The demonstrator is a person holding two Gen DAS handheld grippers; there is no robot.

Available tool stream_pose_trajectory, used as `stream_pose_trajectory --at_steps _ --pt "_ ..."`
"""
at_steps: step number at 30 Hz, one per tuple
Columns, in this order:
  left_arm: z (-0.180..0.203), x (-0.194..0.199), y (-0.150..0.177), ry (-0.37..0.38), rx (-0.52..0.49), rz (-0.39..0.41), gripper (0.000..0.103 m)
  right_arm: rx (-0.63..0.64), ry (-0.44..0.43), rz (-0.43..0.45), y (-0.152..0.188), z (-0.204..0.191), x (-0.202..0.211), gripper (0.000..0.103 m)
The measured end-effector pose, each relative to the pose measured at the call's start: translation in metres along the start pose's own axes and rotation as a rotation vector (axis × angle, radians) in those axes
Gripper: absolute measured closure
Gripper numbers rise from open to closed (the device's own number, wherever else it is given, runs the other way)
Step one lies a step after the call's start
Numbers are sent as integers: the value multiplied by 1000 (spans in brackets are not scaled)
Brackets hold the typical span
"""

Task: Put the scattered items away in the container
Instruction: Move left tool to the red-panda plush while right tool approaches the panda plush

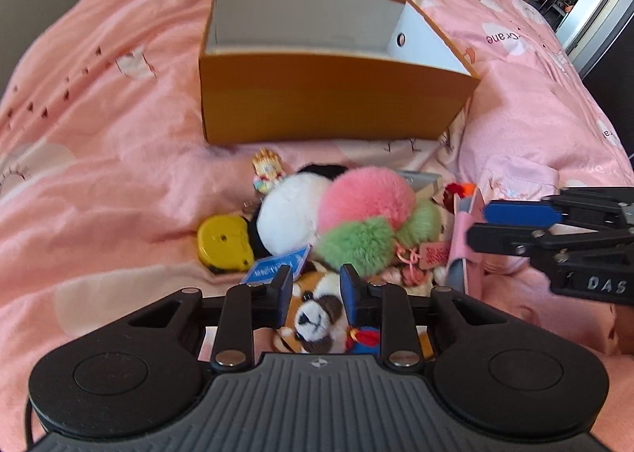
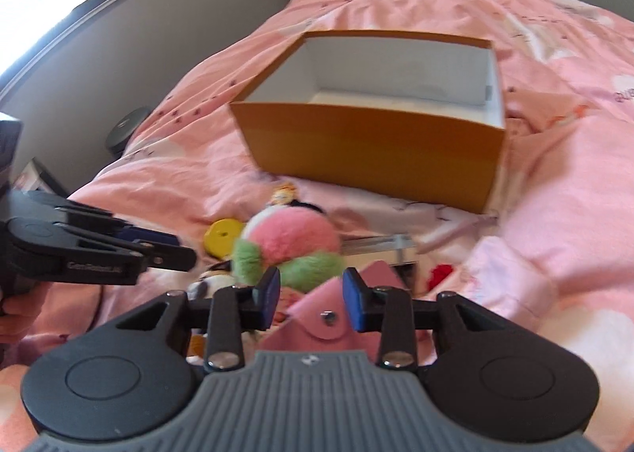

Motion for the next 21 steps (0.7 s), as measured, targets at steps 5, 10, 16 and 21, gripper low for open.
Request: stream_pose_trajectory --at_steps 5,10,16,21 --pt "-5 -6 12 49 105 -61 37 59 14 -19 -3 -9 -13 64" --pt "-9 -16 20 163 262 -134 37 69 12 -21 -4 -8 -14 62" --pt "-22 -36 22 283 463 -206 31 64 30 -9 3 -4 -11 61" --pt "-21 -53 18 308 541 -243 18 33 40 -8 6 3 -11 57"
Point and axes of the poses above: each gripper's, at about its wrist camera, not at the fingertips, and x roughly against the way its jaws point, z to its right, y to its underside, the point moved 3 cm from there along -x, roughly the way its jaws point, and after that the axes turned 9 degrees about -z, right-handed, at the moved point
